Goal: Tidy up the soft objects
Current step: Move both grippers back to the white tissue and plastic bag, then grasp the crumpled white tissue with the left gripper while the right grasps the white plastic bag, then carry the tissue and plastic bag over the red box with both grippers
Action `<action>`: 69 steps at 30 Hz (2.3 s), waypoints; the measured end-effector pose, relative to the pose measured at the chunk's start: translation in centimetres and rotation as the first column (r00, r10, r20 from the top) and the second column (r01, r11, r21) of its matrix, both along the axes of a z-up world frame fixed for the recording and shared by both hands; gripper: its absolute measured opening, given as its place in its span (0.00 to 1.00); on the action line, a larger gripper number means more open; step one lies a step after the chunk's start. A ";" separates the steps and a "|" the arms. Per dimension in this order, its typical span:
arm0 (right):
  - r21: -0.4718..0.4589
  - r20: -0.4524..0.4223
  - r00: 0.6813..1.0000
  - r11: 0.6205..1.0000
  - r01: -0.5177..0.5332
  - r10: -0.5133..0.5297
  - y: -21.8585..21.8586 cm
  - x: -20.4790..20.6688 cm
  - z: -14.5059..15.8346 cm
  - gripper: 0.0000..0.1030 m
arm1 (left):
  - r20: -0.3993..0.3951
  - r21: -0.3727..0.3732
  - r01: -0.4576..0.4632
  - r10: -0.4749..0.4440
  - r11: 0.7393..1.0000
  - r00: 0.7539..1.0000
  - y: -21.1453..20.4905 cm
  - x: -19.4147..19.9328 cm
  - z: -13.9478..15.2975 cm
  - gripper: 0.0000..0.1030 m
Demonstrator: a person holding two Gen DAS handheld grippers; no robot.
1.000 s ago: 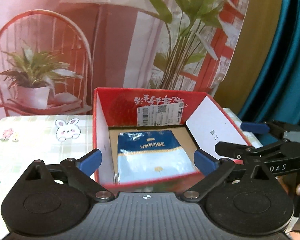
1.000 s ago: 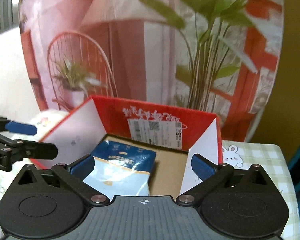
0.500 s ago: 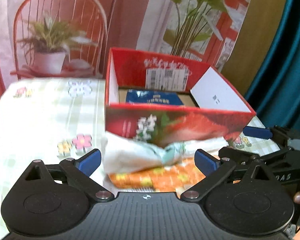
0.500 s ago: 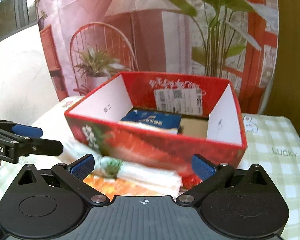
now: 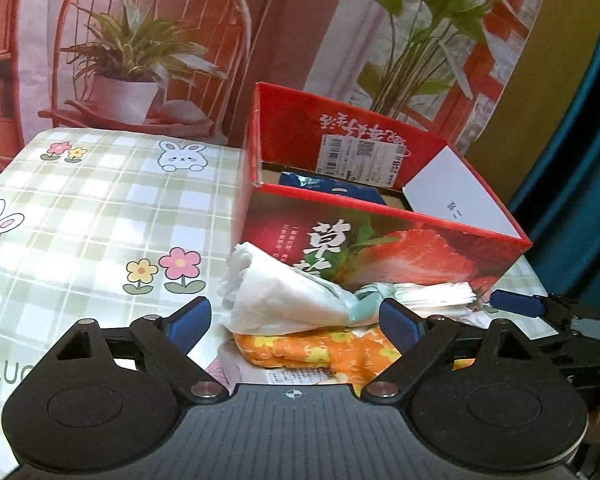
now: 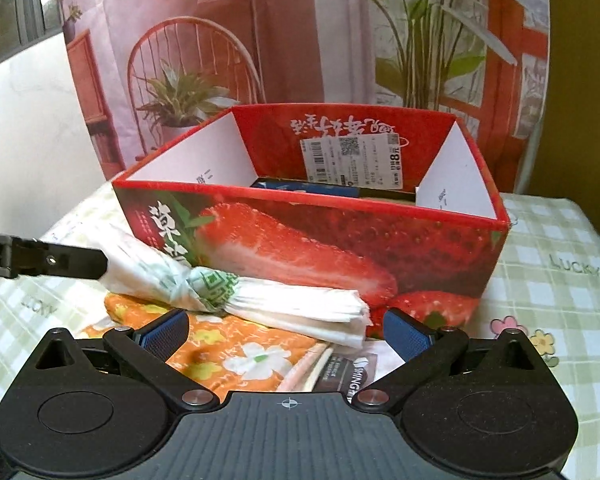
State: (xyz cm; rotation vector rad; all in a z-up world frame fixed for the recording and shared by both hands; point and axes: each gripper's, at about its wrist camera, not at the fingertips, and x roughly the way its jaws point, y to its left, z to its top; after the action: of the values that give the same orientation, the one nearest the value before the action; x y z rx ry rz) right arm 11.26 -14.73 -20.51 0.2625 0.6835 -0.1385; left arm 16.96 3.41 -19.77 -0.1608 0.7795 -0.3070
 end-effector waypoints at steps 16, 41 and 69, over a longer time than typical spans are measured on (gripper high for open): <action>0.084 0.006 1.000 0.996 0.028 -0.028 -1.9 0.8 0.4 0.73 | -0.003 -0.038 -0.028 0.028 0.999 1.000 0.7 0.3 -0.5 0.81; 0.242 -0.081 0.995 0.967 0.081 -0.063 -5.2 2.4 -2.3 0.48 | -0.065 -0.163 0.013 -0.023 0.986 0.998 1.4 3.6 -2.6 0.37; 0.183 0.118 0.990 0.982 0.050 -0.073 -5.3 -1.6 3.6 0.22 | 0.172 -0.143 0.087 -0.062 0.986 0.983 0.4 0.4 3.3 0.36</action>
State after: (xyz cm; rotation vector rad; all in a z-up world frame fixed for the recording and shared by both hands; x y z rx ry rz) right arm 9.70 -20.02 -16.93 0.4626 0.5646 -0.1184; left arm 17.38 3.83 -16.47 -0.2449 0.5965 -0.4452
